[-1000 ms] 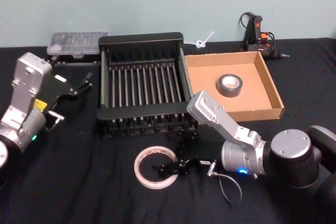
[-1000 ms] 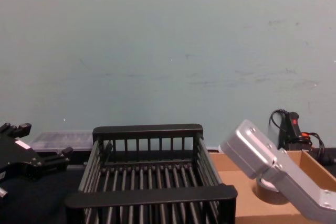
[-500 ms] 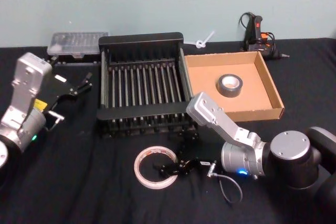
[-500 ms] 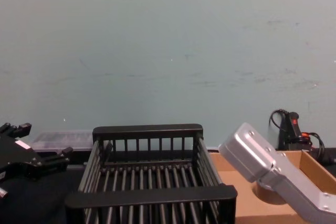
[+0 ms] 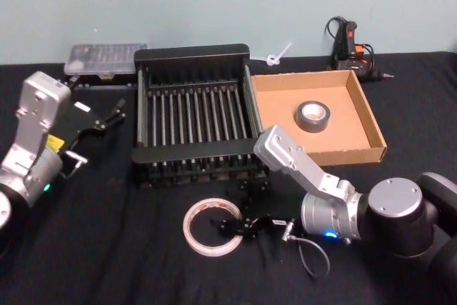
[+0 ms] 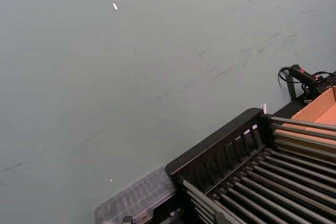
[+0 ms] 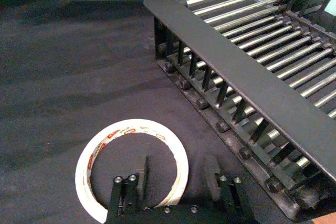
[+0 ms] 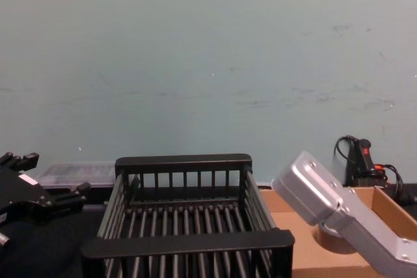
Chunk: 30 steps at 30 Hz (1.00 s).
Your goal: Pick up the white tape and place it into the black box , Pick up the silver tape and place it into the brown box.
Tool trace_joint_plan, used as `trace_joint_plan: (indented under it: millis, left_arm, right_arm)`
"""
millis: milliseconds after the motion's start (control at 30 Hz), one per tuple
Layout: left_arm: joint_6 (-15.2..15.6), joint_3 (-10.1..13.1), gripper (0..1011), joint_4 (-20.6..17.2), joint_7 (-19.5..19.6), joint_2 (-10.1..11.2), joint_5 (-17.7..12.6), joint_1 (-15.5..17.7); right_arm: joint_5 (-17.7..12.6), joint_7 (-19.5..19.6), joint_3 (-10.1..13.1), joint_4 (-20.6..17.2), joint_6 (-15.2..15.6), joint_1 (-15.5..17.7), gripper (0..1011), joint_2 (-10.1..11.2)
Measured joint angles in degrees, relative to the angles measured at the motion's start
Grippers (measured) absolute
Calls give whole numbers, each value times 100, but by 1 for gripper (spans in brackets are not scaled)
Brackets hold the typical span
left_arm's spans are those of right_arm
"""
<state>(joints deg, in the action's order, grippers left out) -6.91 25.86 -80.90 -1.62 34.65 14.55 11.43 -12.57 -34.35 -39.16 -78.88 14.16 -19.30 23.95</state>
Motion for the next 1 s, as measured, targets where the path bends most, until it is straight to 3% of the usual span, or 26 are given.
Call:
trace_joint_plan:
  millis: [100, 333, 567, 700, 1000]
  left_arm:
    - [0, 0, 1001, 0, 0, 0, 0, 0]
    - [0, 0, 1001, 0, 0, 0, 0, 0]
    - [0, 0, 1001, 0, 0, 0, 0, 0]
    - [0, 0, 1001, 0, 0, 0, 0, 0]
    - [0, 0, 1001, 0, 0, 0, 0, 0]
  right_arm:
    - [-2, -1, 2, 0, 0, 0, 622, 0]
    - [-3, -2, 5, 0, 0, 0, 430, 1]
    - [-6, -3, 6, 1, 0, 0, 172, 0]
    - [-8, -6, 6, 1, 0, 0, 113, 0]
    - [-32, -37, 15, 0, -2, 1, 103, 7]
